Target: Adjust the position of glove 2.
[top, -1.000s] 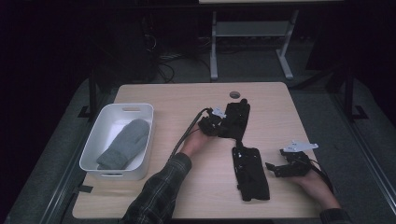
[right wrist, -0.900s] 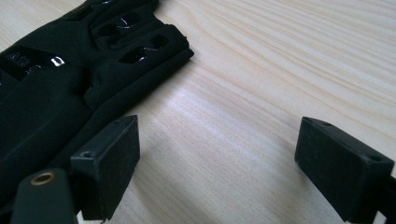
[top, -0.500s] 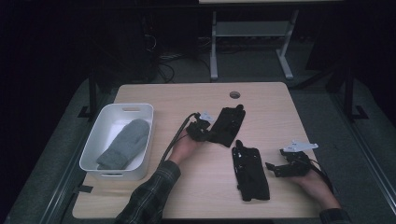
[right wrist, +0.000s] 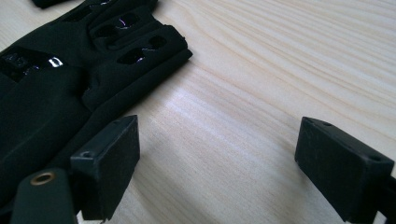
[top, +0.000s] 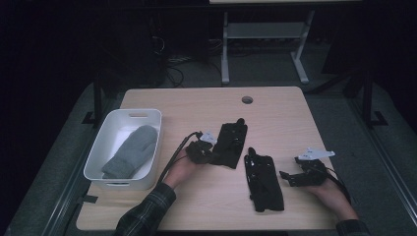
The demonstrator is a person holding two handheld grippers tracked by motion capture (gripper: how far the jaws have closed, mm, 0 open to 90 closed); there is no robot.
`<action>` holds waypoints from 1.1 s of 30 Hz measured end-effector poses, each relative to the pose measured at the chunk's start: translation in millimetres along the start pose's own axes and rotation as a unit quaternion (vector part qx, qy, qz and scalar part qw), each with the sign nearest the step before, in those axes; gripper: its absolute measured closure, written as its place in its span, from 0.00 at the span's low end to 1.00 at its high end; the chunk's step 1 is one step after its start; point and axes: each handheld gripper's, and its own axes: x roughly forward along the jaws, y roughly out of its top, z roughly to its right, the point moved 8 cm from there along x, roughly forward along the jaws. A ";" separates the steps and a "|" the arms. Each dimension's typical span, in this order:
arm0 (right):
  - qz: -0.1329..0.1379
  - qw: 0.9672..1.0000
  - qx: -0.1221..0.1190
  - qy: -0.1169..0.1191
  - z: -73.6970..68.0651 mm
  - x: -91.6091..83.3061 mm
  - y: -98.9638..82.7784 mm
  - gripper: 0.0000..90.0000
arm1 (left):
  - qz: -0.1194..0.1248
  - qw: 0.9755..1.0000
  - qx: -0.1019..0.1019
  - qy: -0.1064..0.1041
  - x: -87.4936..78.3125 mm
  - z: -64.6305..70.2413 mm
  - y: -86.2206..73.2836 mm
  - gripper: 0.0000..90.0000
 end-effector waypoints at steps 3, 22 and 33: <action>0.000 1.000 0.001 -0.001 0.1 0.1 0.1 0.15 | -0.003 1.000 0.002 -0.009 -8.2 11.5 -10.6 0.99; 0.000 1.000 0.001 -0.002 0.3 0.3 0.2 0.15 | -0.026 0.998 0.020 -0.056 -41.0 62.1 -51.6 0.99; -0.003 1.000 0.007 -0.012 2.9 1.5 0.4 0.11 | -0.025 0.997 0.016 -0.064 -55.3 78.7 -61.7 0.96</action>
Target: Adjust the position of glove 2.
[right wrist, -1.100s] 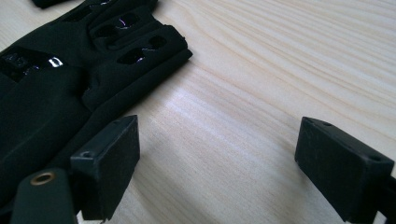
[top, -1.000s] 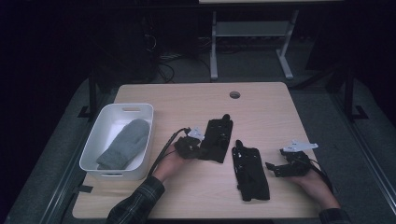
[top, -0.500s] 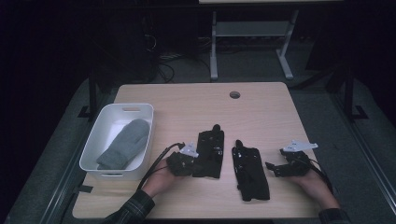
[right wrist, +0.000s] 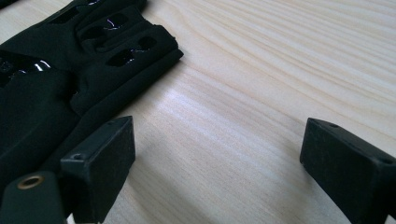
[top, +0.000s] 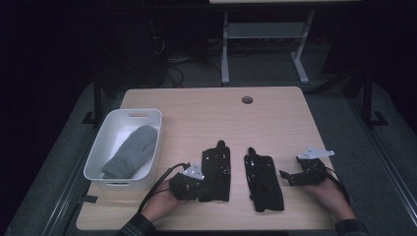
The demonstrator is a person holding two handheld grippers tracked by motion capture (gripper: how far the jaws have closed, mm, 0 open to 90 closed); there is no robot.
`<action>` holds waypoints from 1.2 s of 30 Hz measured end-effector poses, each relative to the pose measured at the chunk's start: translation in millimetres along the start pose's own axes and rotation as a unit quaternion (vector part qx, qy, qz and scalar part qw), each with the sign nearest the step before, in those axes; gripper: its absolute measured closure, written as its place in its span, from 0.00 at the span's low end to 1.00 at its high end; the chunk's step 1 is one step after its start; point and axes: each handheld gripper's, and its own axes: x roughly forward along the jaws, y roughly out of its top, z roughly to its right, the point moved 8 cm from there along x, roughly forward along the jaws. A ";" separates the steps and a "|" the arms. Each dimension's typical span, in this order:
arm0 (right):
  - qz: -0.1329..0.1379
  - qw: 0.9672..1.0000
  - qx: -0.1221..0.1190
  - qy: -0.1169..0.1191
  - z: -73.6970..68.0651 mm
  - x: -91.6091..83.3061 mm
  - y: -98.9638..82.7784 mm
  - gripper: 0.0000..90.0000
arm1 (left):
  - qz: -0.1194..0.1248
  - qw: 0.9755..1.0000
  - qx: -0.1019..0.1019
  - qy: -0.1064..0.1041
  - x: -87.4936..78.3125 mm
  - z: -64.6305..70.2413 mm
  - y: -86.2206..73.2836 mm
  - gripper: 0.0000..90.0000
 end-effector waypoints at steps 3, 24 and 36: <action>-0.007 1.000 -0.004 0.008 -2.7 -3.9 1.5 0.26 | 0.022 0.999 -0.011 0.029 -6.6 -13.0 9.7 0.91; -0.028 0.990 -0.069 0.116 -64.1 -19.8 8.1 1.00 | 0.040 0.991 -0.093 0.090 0.4 -63.2 15.1 0.44; -0.040 0.988 -0.080 0.129 -74.5 -9.7 9.6 1.00 | 0.025 0.993 -0.086 0.080 6.1 -63.2 11.2 0.76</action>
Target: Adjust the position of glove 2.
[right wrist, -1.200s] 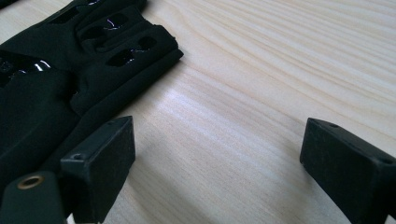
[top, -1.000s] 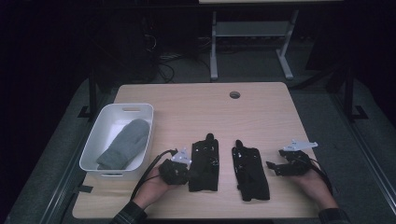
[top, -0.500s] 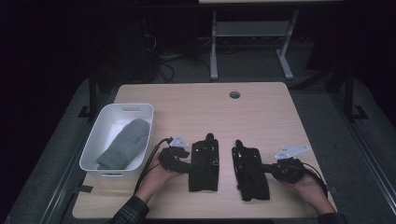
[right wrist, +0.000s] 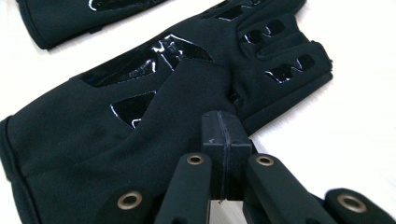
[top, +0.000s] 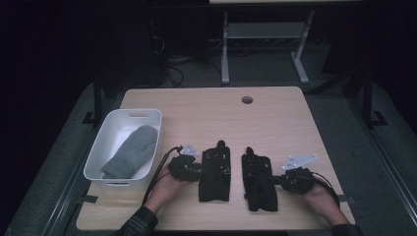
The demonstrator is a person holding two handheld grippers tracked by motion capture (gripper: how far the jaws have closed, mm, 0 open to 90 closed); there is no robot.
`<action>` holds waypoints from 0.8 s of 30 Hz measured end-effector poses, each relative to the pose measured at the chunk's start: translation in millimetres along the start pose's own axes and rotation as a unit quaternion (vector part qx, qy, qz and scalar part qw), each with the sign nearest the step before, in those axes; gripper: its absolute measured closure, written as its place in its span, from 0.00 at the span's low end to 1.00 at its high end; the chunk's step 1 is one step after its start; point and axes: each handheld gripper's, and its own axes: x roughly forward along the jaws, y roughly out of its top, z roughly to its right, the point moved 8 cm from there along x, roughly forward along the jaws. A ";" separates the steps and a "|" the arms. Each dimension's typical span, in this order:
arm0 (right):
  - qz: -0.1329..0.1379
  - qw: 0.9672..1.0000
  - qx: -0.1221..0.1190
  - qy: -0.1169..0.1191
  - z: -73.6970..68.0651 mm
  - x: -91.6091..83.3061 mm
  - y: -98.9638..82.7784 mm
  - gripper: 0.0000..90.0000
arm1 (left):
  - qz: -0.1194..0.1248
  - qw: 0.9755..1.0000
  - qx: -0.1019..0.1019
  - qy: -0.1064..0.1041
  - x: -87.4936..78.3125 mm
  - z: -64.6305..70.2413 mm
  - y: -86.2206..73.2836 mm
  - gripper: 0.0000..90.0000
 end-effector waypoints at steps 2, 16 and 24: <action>0.000 1.000 -0.002 0.004 -2.3 2.0 2.1 1.00 | -0.003 1.000 -0.001 -0.010 -0.6 -0.7 -1.1 0.83; 0.000 1.000 -0.011 0.019 -13.1 9.3 10.1 1.00 | 0.019 0.999 -0.025 -0.016 -5.5 -1.4 4.9 0.97; 0.000 1.000 -0.013 0.021 -13.9 11.4 11.9 1.00 | 0.054 0.997 -0.047 -0.002 -9.2 -7.6 13.4 0.97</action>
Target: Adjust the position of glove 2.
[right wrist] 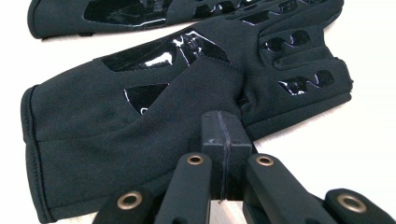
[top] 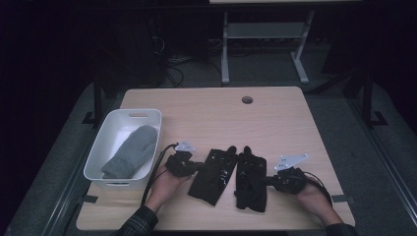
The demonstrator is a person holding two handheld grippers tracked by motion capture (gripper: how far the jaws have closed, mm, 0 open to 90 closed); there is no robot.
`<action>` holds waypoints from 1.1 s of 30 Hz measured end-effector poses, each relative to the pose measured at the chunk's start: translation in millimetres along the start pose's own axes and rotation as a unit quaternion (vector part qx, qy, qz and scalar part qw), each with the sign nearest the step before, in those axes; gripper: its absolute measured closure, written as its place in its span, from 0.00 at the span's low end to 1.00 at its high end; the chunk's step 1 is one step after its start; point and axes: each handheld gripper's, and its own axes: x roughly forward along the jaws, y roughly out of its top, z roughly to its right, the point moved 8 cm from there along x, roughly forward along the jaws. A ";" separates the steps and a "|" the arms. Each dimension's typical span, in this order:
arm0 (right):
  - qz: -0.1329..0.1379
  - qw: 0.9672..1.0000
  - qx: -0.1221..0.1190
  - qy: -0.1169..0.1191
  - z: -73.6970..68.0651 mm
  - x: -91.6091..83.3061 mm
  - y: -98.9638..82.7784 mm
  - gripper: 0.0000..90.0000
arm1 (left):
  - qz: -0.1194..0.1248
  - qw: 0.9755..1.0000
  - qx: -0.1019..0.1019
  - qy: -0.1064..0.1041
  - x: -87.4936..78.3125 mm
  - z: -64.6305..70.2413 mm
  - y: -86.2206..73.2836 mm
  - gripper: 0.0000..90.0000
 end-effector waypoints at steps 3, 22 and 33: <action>0.000 1.000 -0.003 0.001 -0.7 1.5 1.1 1.00 | 0.009 1.000 -0.009 0.004 1.3 -1.7 4.1 0.97; -0.002 1.000 -0.010 0.006 -2.7 11.3 9.7 1.00 | 0.063 0.996 -0.013 -0.056 -11.3 21.6 31.8 0.97; 0.001 1.000 -0.003 0.005 0.7 13.2 11.6 1.00 | 0.089 0.992 -0.015 -0.083 -14.1 31.4 50.4 0.97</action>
